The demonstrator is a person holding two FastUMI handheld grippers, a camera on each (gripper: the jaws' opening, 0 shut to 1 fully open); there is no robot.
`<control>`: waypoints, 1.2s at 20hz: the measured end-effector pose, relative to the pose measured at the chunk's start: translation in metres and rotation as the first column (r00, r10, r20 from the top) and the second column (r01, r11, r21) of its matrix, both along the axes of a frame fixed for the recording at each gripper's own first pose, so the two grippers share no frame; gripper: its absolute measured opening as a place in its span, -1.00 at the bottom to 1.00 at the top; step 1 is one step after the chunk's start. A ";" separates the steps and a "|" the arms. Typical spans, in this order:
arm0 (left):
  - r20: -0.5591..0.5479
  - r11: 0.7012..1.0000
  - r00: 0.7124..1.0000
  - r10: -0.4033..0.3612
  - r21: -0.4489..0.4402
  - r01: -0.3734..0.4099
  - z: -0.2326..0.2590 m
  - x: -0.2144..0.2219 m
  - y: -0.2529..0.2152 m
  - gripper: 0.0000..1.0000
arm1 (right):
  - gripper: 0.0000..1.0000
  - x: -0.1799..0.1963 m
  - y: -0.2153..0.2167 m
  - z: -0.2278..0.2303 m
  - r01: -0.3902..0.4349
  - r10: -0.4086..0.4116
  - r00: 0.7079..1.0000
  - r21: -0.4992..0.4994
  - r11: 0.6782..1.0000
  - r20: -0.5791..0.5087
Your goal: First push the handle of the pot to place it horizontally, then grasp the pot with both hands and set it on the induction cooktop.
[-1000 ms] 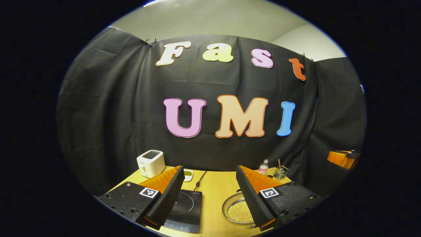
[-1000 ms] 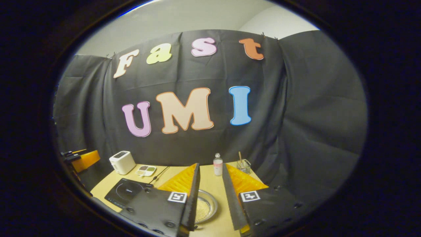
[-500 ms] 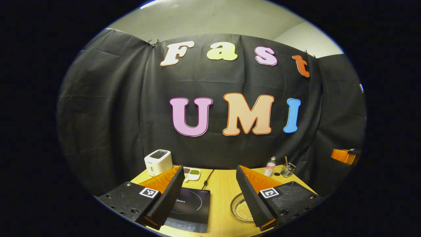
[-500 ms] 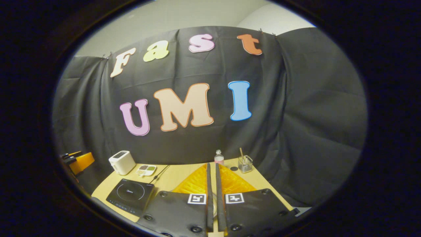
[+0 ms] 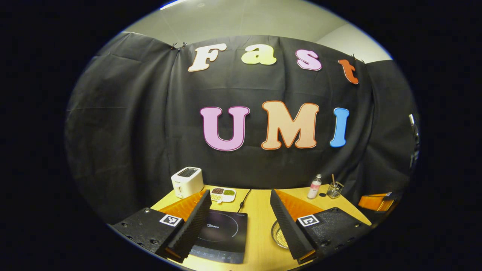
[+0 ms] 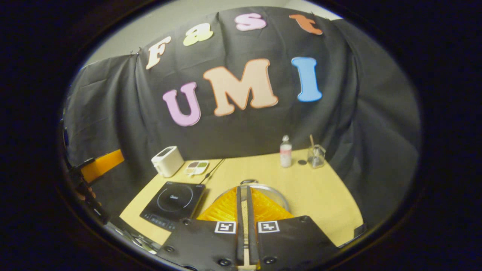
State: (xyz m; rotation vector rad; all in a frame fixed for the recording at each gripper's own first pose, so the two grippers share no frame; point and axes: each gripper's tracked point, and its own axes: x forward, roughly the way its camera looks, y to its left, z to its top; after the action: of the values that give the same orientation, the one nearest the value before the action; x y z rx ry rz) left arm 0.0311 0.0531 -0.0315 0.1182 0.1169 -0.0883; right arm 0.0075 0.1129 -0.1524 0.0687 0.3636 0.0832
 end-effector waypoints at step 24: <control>-0.144 0.997 0.987 0.064 -0.028 -0.069 -0.062 0.011 0.101 0.87 | -0.82 -0.045 0.065 -0.243 0.099 0.027 0.734 0.146 0.984 -0.679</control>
State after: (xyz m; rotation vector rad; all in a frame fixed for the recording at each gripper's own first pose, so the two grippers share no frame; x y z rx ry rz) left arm 0.0416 0.1536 -0.0939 0.0749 0.2629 -0.0319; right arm -0.0372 0.1775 -0.3951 0.2855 1.1005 0.0477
